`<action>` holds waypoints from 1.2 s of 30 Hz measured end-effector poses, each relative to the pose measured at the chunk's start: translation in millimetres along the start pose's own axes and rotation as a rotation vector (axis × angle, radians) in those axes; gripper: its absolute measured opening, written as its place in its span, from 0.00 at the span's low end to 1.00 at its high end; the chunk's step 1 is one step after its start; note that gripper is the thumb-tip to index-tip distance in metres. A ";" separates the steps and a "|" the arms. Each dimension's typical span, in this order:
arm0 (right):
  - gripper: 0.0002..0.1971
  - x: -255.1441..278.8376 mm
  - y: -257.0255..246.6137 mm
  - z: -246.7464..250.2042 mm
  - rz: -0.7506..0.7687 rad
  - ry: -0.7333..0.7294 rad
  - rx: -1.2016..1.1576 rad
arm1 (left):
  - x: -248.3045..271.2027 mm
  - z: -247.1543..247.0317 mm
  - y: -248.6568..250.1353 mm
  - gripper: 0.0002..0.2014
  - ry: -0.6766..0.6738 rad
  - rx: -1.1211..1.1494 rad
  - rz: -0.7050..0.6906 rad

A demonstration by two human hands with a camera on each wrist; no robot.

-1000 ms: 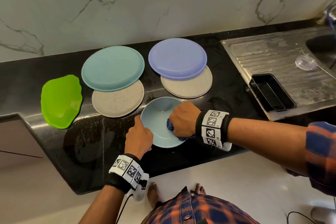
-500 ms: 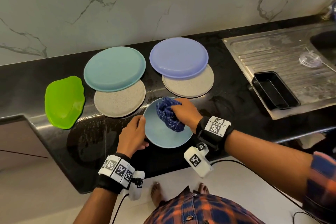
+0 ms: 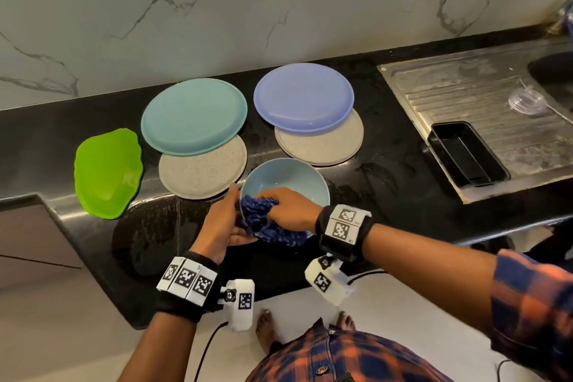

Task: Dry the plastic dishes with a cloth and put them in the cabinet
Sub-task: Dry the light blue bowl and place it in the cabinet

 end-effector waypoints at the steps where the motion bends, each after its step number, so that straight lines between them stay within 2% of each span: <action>1: 0.24 5.5 0.1 5.3 0.020 -0.086 0.065 | 0.6 0.1 1.1 0.21 0.005 -0.020 -0.003; 5: 0.28 29.2 -5.2 27.6 0.095 -0.431 0.544 | -3.7 1.7 -3.2 0.12 0.067 -0.145 -0.095; 8: 0.29 36.7 -8.3 45.0 0.139 -0.534 0.876 | -8.5 -0.8 -9.9 0.10 0.101 -0.301 -0.165; 10: 0.26 34.3 -10.0 58.5 0.187 -0.481 1.019 | -10.5 -1.7 -14.6 0.10 0.115 -0.349 -0.185; 14: 0.22 21.4 -14.4 69.4 0.442 -0.154 1.225 | -13.3 0.0 -18.2 0.11 0.156 -0.417 -0.215; 17: 0.23 9.6 -11.5 54.8 0.581 -0.077 1.364 | -15.6 0.6 -17.6 0.16 0.156 -0.483 -0.245; 19: 0.18 4.5 -4.8 45.2 0.618 0.004 1.447 | -17.3 -0.3 -17.7 0.18 0.171 -0.539 -0.273; 21: 0.15 1.4 3.9 42.0 0.587 0.090 1.450 | -19.2 -0.9 -17.6 0.18 0.206 -0.582 -0.304; 23: 0.14 3.5 12.7 41.0 0.493 0.102 1.410 | -18.9 -2.0 -15.8 0.18 0.244 -0.607 -0.323; 26: 0.15 14.1 18.1 42.5 0.327 0.050 1.331 | -17.9 -3.4 -15.5 0.21 0.273 -0.607 -0.326; 30: 0.09 32.6 11.6 47.8 0.130 -0.033 1.140 | -17.0 -9.4 -17.6 0.23 0.298 -0.602 -0.297; 33: 0.14 31.4 11.8 41.1 0.030 -0.136 0.880 | -16.2 -12.7 -15.7 0.24 0.315 -0.635 -0.299; 36: 0.15 24.5 22.1 31.3 -0.045 -0.184 0.420 | -15.0 -13.4 -14.5 0.22 0.312 -0.702 -0.332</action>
Point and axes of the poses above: each hand's wrist, its own x-axis away from the middle knuckle, its own z-axis out of the back of the hand, y = z × x, the point moved 2 cm from there along -x, towards the middle knuckle, and after that the axes turned 4 degrees about x, right-handed, at the moved point
